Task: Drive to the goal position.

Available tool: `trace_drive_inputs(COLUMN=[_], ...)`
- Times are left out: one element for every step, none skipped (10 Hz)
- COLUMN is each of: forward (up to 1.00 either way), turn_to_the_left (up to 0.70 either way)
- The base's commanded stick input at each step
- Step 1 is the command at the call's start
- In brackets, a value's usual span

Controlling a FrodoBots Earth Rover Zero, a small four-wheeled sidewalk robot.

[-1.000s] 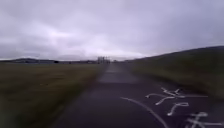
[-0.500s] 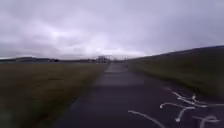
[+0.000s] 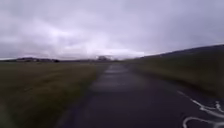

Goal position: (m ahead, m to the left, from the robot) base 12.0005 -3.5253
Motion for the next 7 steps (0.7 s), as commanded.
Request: trace_drive_inputs(forward=[1.0,1.0,1.0,1.0,1.0,1.0,1.0], turn_to_the_left=[0.0,0.0,0.0,0.0,0.0,0.0,0.0])
